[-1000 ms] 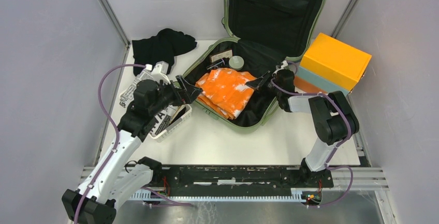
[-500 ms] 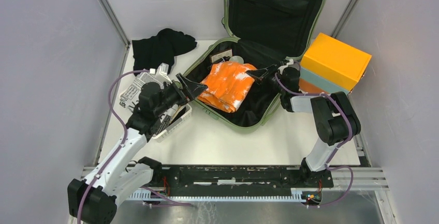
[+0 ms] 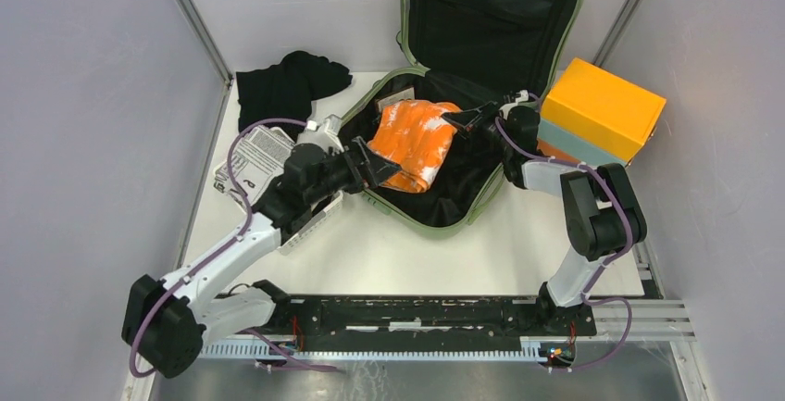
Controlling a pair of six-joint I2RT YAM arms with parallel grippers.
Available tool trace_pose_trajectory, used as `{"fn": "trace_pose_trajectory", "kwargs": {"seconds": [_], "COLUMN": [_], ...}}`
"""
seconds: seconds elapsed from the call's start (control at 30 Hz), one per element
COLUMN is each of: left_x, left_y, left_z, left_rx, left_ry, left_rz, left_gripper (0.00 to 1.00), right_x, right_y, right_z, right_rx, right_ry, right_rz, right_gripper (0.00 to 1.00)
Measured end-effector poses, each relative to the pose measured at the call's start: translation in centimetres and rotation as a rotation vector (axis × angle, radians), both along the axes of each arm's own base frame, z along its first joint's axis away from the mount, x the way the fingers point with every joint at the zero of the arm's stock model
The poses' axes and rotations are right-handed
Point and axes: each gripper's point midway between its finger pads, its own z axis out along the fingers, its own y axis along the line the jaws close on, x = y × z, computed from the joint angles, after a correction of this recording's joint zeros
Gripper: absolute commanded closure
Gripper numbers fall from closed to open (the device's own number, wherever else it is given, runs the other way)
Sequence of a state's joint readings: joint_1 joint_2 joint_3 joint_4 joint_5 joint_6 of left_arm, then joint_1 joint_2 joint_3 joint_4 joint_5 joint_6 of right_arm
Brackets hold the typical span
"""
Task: Open, take out, and arrange the luggage
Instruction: Pick up the clothes from the luggage.
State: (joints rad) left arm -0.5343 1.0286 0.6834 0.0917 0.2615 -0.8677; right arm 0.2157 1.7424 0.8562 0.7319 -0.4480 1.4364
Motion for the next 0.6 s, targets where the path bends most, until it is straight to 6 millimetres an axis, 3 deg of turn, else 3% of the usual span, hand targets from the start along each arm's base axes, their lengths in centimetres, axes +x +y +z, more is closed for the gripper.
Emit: {"fn": "trace_pose_trajectory", "kwargs": {"seconds": [0.3, 0.43, 0.6], "left_x": [2.1, 2.5, 4.1], "left_y": [-6.0, -8.8, -10.8], "left_z": [0.6, -1.5, -6.0], "left_rx": [0.373, 0.555, 0.818], "left_ry": [-0.217, -0.297, -0.322], "left_rz": [-0.092, -0.132, -0.148], "left_gripper": [0.00, 0.00, 0.00], "right_x": [0.1, 0.1, 0.1], "right_y": [-0.3, -0.4, -0.4], "right_z": [-0.6, -0.8, -1.0], "right_rx": [-0.075, -0.087, -0.095], "right_ry": [-0.009, -0.008, -0.003], "right_rz": [0.012, 0.012, 0.013], "right_gripper": [1.00, 1.00, 1.00]}}
